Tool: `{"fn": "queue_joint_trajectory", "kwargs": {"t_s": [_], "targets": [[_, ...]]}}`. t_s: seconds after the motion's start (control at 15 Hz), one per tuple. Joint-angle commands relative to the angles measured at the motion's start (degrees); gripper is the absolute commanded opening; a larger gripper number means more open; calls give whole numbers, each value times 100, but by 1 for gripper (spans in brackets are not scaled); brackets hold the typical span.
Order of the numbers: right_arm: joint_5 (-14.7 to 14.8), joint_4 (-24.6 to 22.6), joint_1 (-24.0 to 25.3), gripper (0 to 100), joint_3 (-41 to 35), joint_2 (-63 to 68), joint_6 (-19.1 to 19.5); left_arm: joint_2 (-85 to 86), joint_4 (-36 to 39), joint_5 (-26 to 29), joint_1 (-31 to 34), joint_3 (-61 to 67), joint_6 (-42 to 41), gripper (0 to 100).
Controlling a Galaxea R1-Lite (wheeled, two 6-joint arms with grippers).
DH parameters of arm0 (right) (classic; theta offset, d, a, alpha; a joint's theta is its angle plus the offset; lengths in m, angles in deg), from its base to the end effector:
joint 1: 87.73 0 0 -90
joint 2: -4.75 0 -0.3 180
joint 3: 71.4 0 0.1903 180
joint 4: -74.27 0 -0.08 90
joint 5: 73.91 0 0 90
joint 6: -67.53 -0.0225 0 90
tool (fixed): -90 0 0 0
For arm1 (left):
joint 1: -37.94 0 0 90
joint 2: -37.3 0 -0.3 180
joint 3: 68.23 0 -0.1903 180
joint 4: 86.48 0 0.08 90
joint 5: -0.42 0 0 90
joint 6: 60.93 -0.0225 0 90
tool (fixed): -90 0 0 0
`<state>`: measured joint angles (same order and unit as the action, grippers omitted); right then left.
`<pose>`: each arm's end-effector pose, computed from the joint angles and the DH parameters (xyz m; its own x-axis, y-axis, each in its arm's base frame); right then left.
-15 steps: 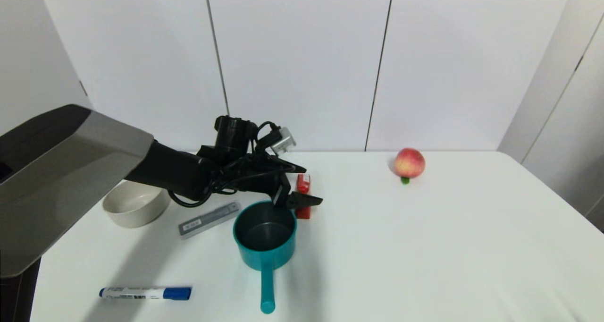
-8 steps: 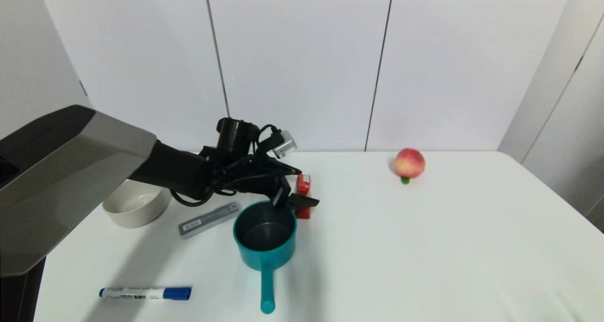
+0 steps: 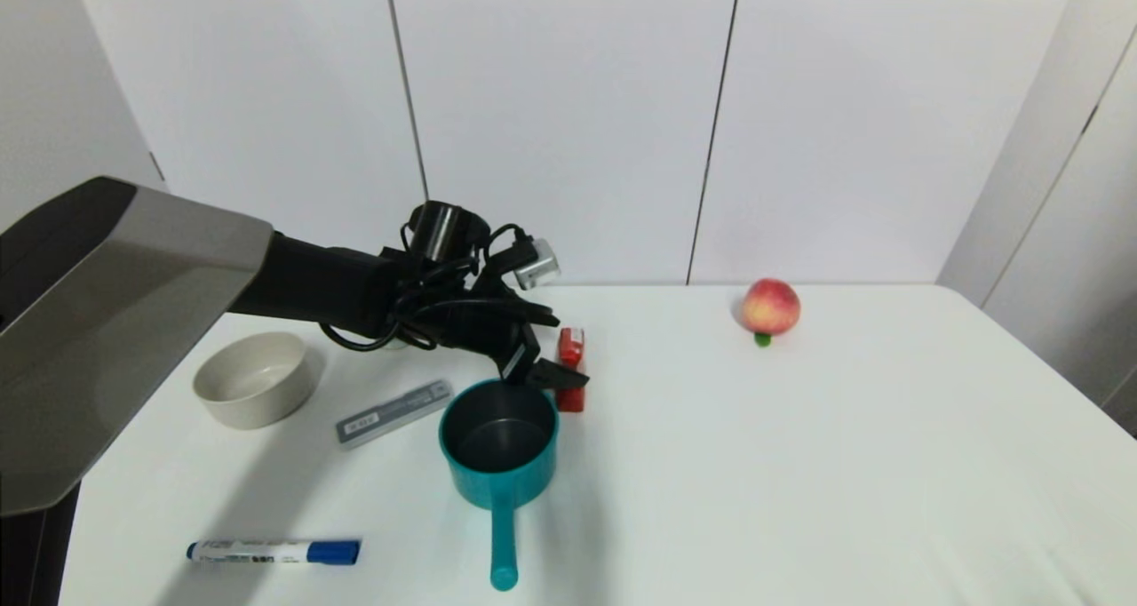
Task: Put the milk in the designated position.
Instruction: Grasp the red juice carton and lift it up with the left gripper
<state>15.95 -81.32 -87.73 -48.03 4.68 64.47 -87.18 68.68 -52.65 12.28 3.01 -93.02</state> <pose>-0.0229 0.0001 0.0736 0.9999 0.0024 -0.0169 -0.0015 0.9986 0.0534 0.3794 -0.1973 0.1320 0.2872 -0.8046 -0.5198 0.9532 0.2934 0.0726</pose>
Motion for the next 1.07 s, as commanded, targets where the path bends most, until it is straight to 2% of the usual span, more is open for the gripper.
{"fn": "queue_joint_trajectory", "kwargs": {"t_s": [0.07, 0.53, 0.6, 1.07], "targets": [[-4, 1, 0, 100, 0, 7, -2, -6, -46, 24, -9, -74, -35, 100], [-4, 1, 0, 100, 0, 7, -2, -41, -55, 24, -44, -83, -35, 100], [-4, 1, 0, 100, 0, 7, -2, -50, -55, 33, -62, -83, -35, 0], [-4, 1, 0, 100, 0, 7, -2, -59, -248, 42, -123, -74, -35, 0]]}}
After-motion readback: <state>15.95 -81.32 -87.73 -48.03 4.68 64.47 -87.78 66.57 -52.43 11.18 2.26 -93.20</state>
